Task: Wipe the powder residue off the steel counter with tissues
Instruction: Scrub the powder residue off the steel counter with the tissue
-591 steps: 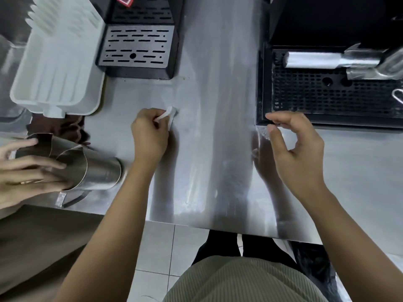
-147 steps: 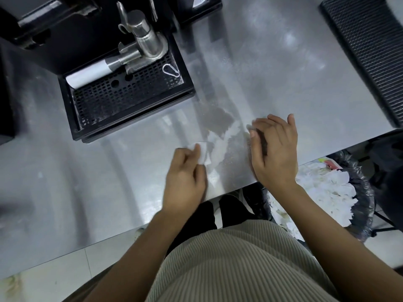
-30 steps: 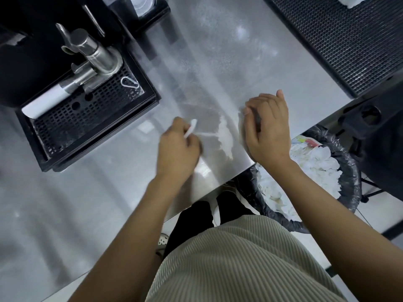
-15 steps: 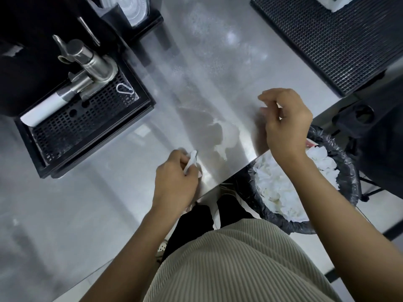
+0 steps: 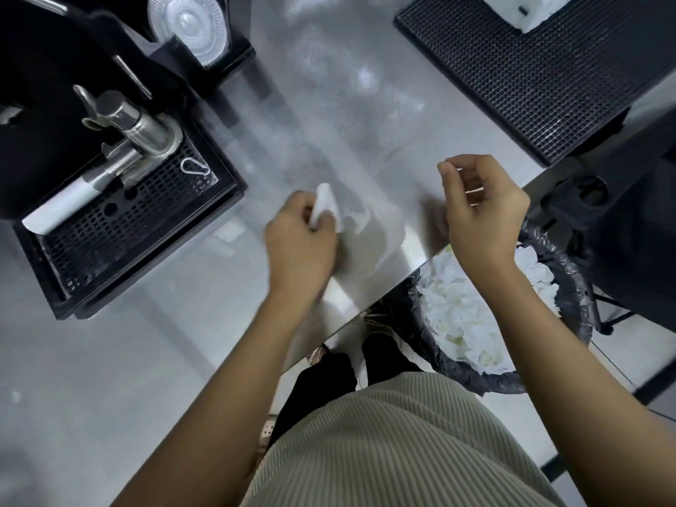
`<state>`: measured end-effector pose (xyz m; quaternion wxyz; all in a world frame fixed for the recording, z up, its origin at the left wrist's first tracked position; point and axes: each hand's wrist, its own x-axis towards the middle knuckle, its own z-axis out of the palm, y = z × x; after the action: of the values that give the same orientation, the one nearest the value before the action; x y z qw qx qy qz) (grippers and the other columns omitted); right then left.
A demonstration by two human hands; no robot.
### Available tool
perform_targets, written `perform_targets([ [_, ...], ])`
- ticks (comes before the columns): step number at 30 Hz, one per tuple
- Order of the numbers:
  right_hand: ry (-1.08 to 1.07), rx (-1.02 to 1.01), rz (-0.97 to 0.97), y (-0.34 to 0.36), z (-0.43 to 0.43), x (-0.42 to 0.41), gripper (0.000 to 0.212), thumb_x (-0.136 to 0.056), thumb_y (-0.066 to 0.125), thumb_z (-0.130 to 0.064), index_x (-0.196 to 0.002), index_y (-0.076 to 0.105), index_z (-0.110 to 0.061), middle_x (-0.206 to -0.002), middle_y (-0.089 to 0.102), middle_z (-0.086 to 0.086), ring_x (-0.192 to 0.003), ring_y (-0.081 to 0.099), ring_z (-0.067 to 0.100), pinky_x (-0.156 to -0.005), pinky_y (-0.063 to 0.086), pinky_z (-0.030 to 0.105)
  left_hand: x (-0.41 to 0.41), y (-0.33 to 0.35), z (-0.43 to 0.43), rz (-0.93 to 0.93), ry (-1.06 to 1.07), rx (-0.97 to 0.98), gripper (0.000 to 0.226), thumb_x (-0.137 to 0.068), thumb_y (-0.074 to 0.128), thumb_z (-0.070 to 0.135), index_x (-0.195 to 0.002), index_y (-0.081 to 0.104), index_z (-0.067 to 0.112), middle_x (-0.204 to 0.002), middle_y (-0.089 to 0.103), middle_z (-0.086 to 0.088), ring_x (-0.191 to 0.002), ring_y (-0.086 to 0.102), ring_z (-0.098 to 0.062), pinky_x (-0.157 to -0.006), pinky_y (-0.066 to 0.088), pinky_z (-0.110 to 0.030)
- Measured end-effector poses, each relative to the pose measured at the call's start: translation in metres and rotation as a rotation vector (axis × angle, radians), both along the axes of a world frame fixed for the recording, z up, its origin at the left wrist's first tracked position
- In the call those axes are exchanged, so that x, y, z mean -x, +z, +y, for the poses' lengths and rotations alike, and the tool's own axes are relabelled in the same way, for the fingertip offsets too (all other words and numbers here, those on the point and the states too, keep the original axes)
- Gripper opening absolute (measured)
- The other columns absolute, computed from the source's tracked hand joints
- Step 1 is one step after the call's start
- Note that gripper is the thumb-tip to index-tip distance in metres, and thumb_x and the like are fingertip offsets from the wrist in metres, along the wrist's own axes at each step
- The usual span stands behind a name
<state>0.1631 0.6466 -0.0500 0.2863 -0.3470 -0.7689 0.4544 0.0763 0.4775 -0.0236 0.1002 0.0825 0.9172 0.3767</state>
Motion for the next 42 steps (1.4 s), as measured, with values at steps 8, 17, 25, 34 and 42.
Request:
perform_targets([
  [8,-0.012,0.033,0.009,0.002,0.004,-0.006,0.014,-0.097,0.06,-0.02,-0.097,0.068,-0.009,-0.082,0.064,-0.003,-0.072,0.056,0.0,-0.064,0.044,0.011,0.002,-0.013,-0.025,0.064,-0.024,0.192,0.007,-0.085,0.053,0.006,-0.081,0.054,0.012,-0.077,0.06,-0.003,-0.066,0.05,-0.021,-0.057,0.03,-0.019],
  [17,0.085,-0.048,0.021,-0.006,0.011,0.003,0.018,-0.097,0.056,-0.017,-0.105,0.067,-0.006,-0.099,0.068,0.007,-0.093,0.064,0.016,-0.082,0.047,0.012,0.005,-0.008,0.05,-0.004,-0.331,0.071,0.007,-0.085,0.054,0.007,-0.081,0.059,0.008,-0.07,0.059,-0.004,-0.06,0.051,-0.016,-0.051,0.038,-0.021],
  [25,-0.05,0.04,0.062,-0.011,0.023,-0.009,0.016,-0.097,0.057,-0.022,-0.102,0.068,-0.012,-0.095,0.065,-0.004,-0.09,0.062,0.015,-0.08,0.054,0.042,-0.019,0.004,-0.025,-0.226,-0.149,0.213,0.014,-0.083,0.06,0.01,-0.075,0.056,0.02,-0.07,0.063,0.005,-0.065,0.063,-0.013,-0.064,0.052,-0.024],
  [34,0.004,0.041,0.047,-0.012,0.012,-0.008,0.016,-0.097,0.057,-0.018,-0.104,0.067,-0.009,-0.098,0.067,0.003,-0.091,0.063,0.015,-0.08,0.055,0.038,-0.034,-0.013,0.051,-0.191,-0.212,-0.022,0.004,-0.087,0.058,0.011,-0.083,0.057,0.014,-0.076,0.065,-0.001,-0.068,0.066,-0.02,-0.064,0.053,-0.032],
  [42,-0.092,0.016,0.073,-0.007,0.024,-0.025,0.013,-0.097,0.058,-0.016,-0.101,0.068,-0.009,-0.095,0.067,0.002,-0.088,0.064,0.016,-0.073,0.052,0.028,0.011,-0.005,0.001,0.031,-0.077,0.119,0.01,-0.089,0.055,0.012,-0.094,0.063,0.014,-0.079,0.069,0.0,-0.068,0.062,-0.018,-0.062,0.045,-0.02],
])
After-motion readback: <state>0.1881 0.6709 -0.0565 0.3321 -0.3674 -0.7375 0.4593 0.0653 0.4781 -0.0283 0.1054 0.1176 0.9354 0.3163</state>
